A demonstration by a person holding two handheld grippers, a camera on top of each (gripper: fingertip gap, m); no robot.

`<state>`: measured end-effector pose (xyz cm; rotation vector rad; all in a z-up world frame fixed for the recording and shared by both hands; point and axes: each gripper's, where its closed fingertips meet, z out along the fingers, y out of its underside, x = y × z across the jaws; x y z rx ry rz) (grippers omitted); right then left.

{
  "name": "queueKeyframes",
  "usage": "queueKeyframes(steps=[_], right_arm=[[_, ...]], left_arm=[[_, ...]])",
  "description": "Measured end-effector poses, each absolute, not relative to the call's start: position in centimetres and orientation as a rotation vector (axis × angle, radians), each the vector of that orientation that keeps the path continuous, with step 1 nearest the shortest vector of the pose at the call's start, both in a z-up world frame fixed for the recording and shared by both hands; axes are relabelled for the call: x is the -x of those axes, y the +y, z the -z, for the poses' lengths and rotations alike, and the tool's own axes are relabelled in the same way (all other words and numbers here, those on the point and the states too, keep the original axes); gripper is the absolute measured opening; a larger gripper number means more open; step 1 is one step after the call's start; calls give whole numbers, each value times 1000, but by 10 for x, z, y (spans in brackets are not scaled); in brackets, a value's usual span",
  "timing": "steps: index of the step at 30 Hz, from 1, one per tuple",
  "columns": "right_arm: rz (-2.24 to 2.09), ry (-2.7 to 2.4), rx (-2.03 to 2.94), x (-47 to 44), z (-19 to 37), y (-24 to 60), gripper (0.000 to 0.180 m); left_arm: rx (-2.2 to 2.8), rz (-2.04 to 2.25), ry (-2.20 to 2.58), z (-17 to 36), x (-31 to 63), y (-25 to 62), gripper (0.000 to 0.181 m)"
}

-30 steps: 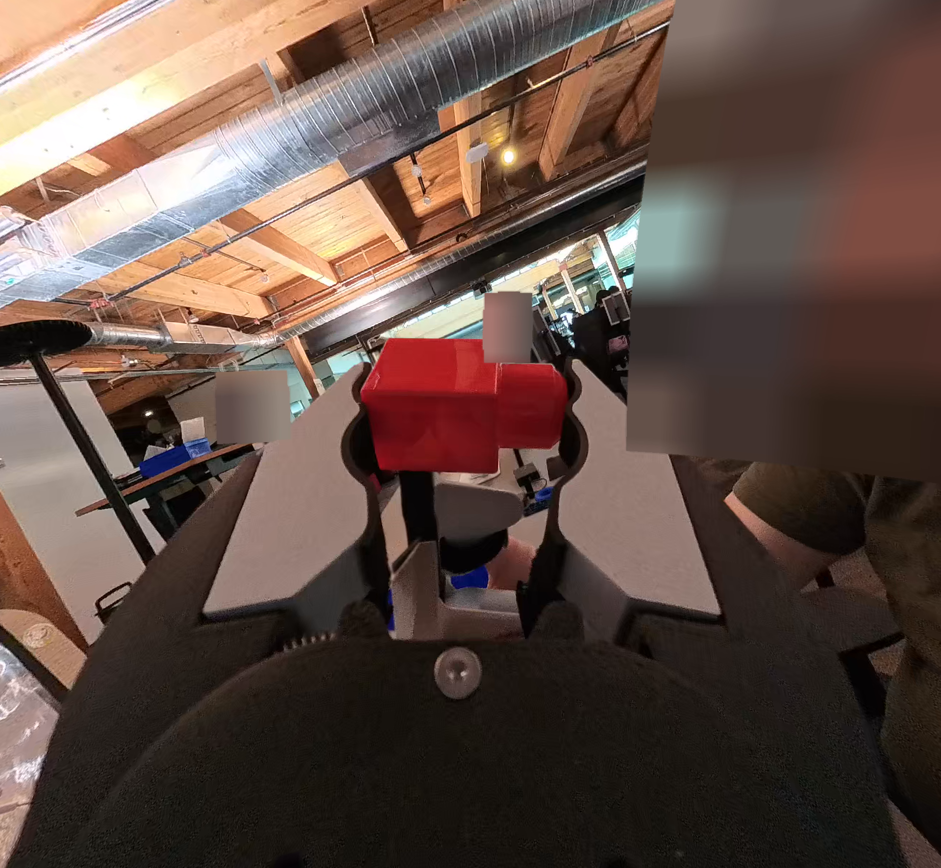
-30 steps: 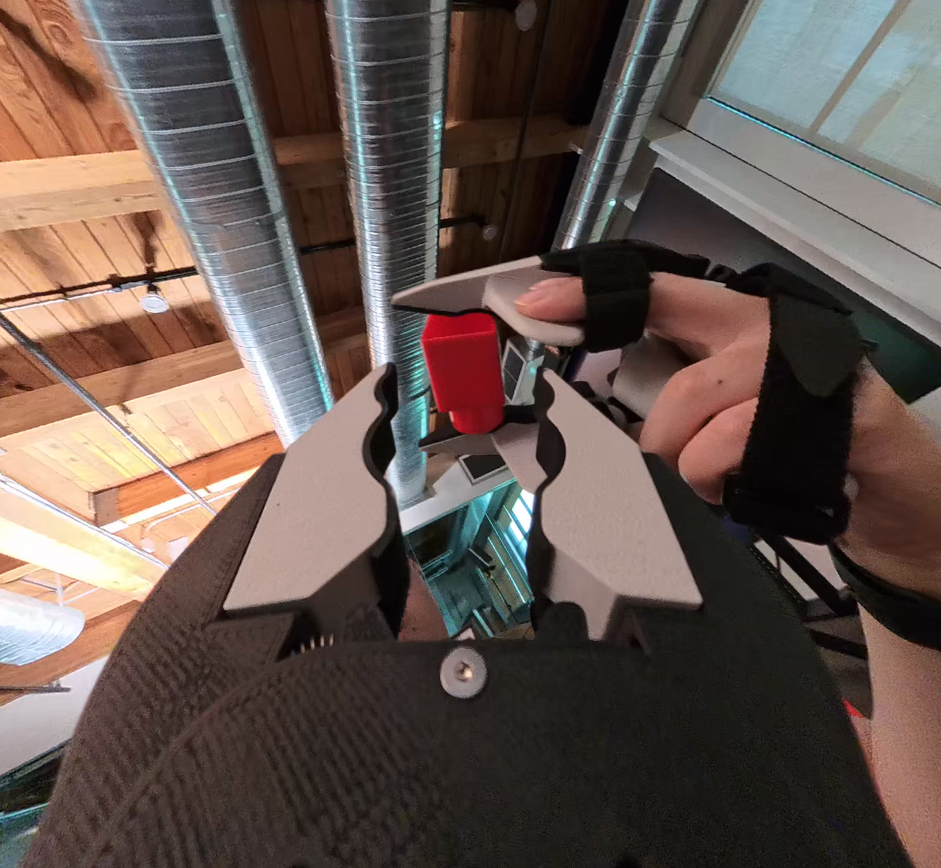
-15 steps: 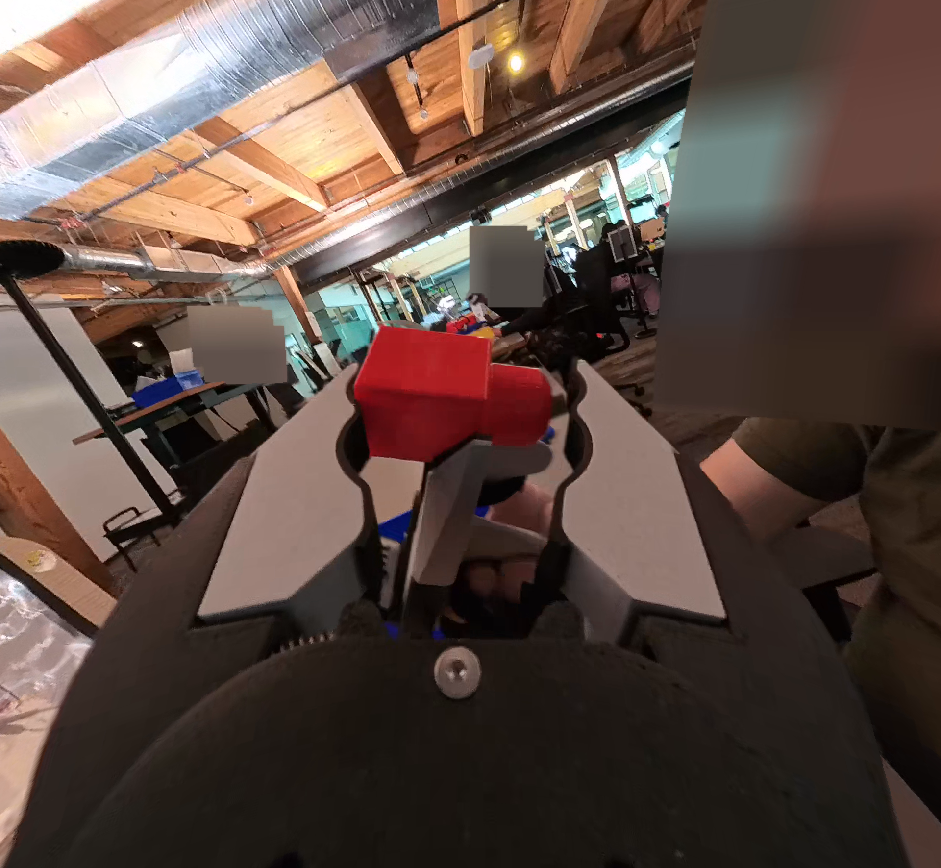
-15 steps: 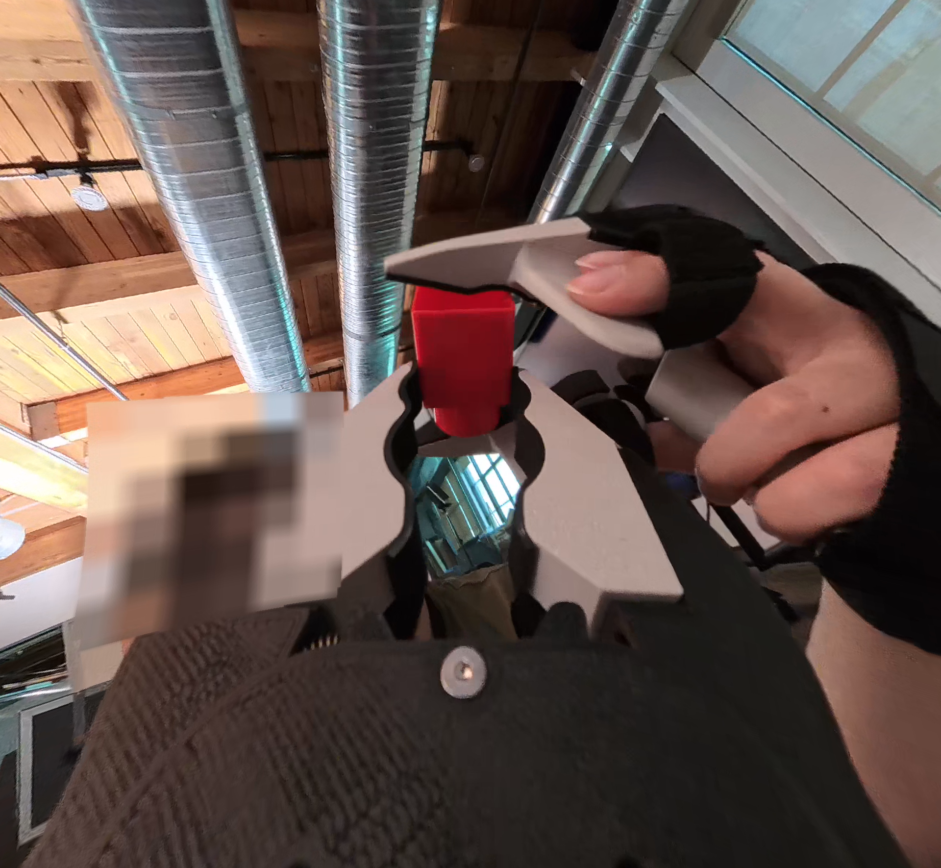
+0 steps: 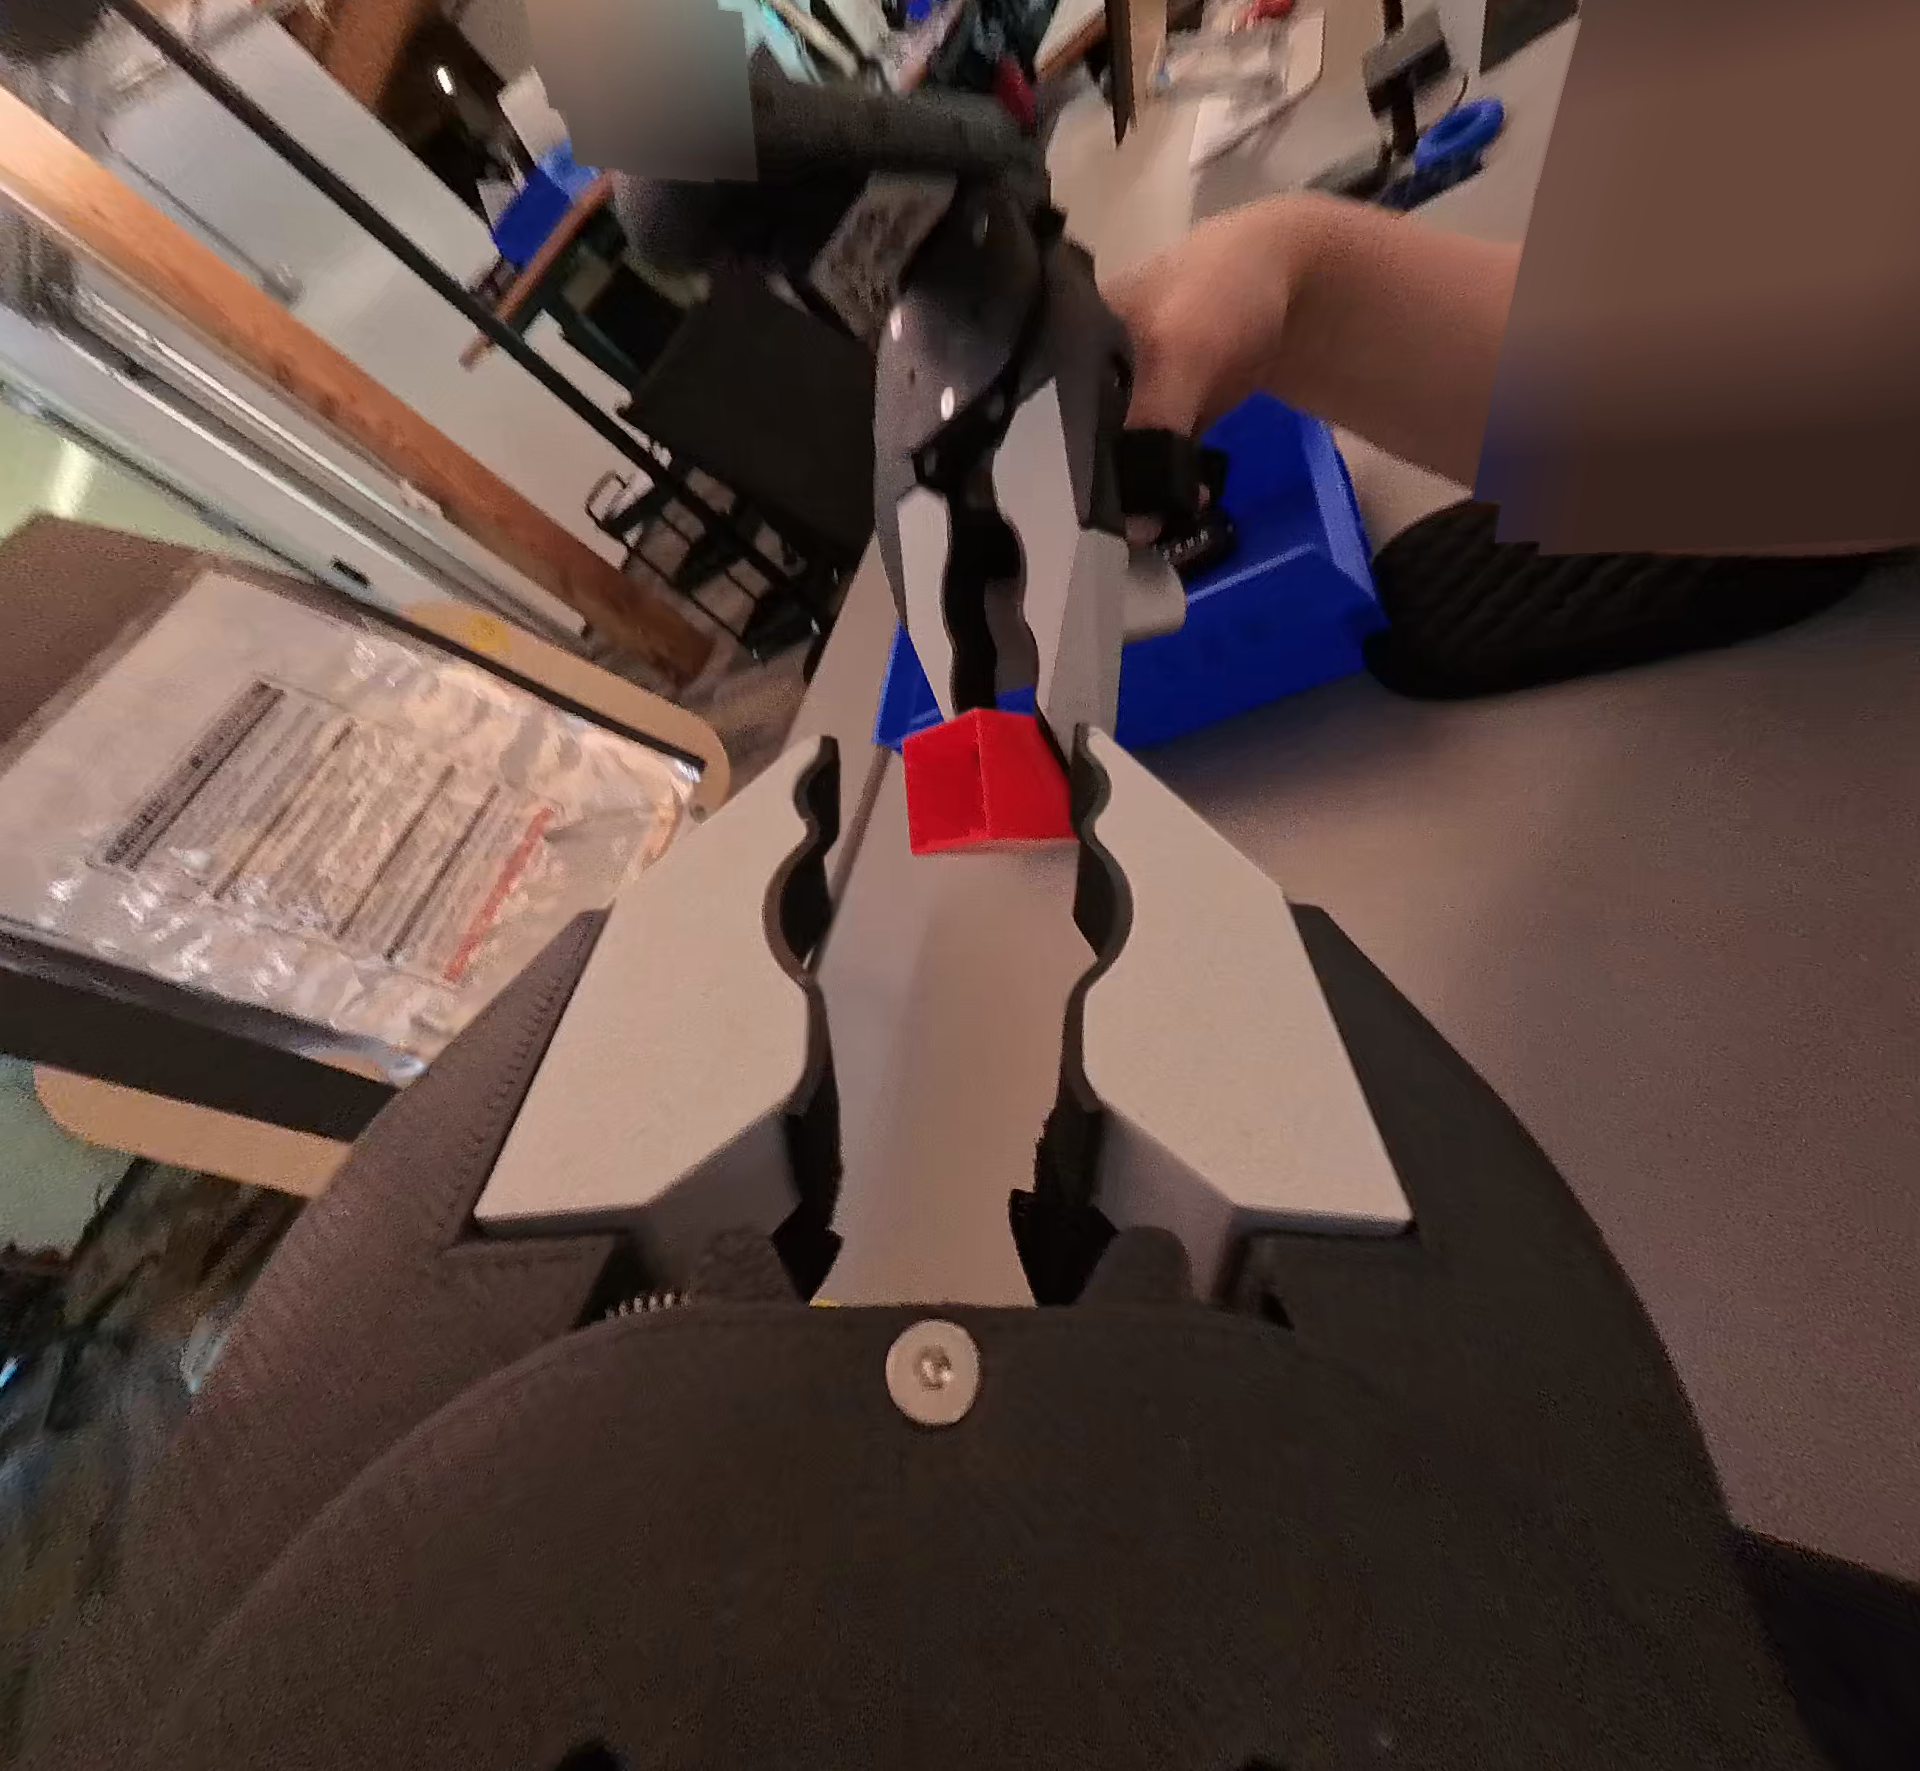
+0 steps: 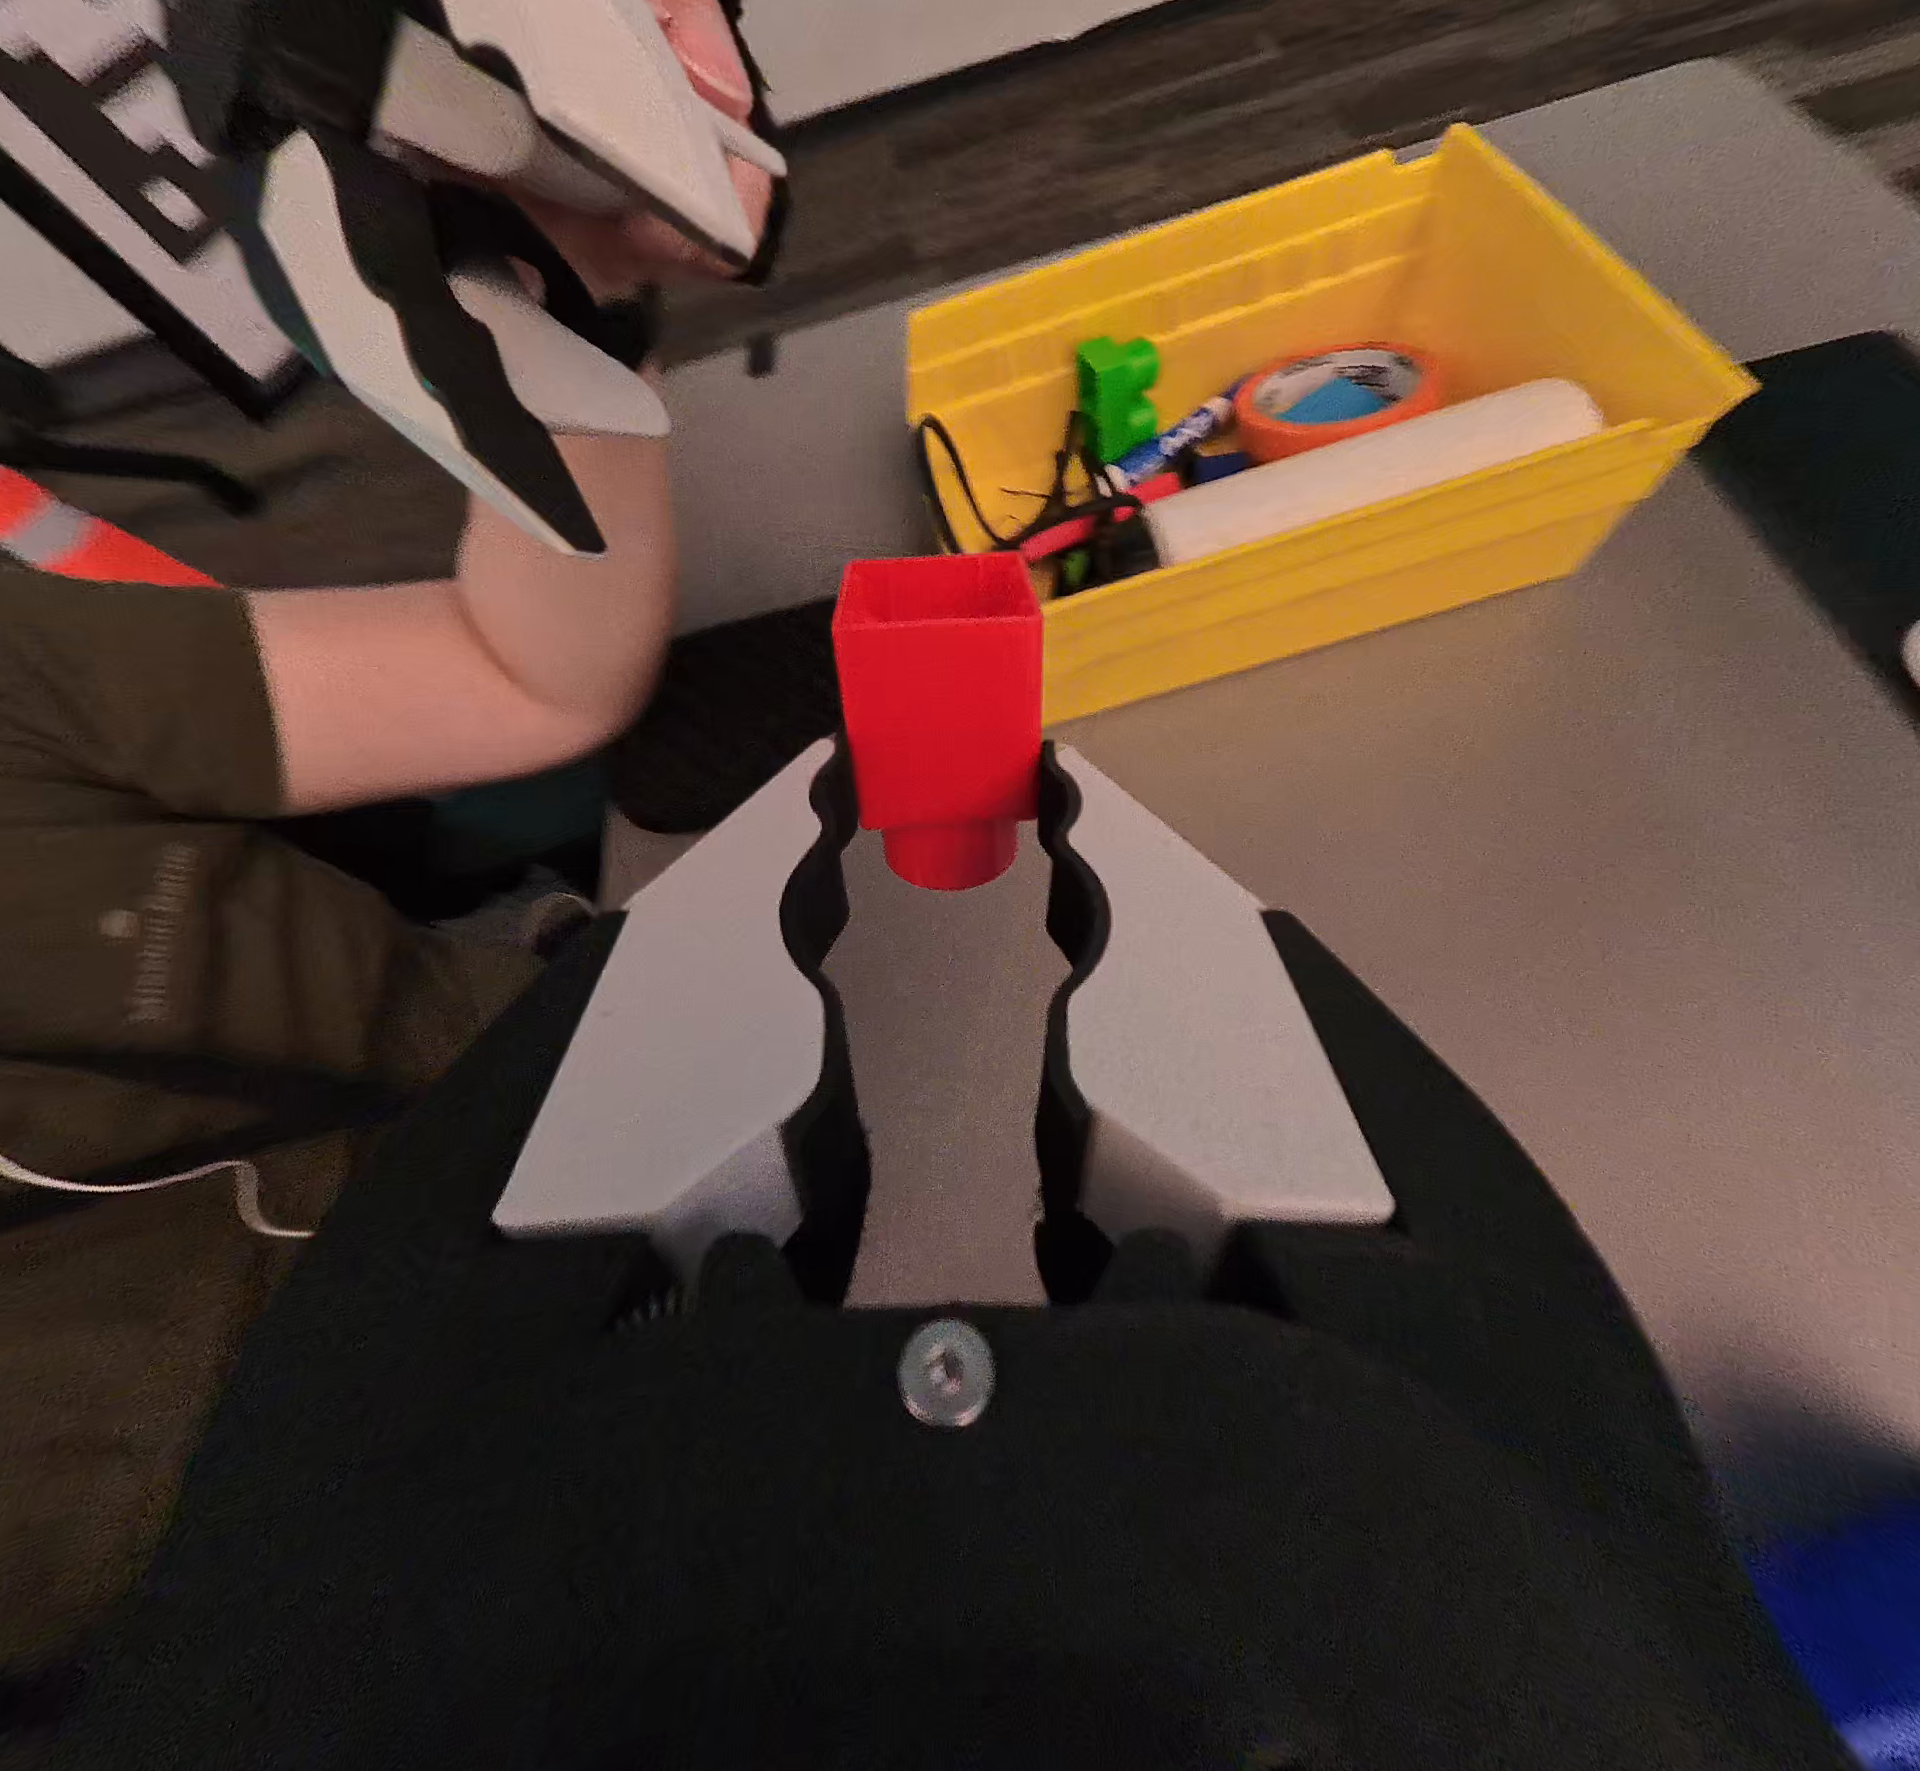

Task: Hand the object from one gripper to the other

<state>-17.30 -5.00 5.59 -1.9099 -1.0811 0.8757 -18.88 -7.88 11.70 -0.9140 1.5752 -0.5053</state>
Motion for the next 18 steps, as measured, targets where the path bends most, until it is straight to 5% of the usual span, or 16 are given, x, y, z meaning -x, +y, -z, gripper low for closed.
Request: queueKeyframes(steps=[18], right_arm=[[-26,-1303,1616,160,-71,-43,36]], left_arm=[[1006,278,1742,-68,158,-66,3]])
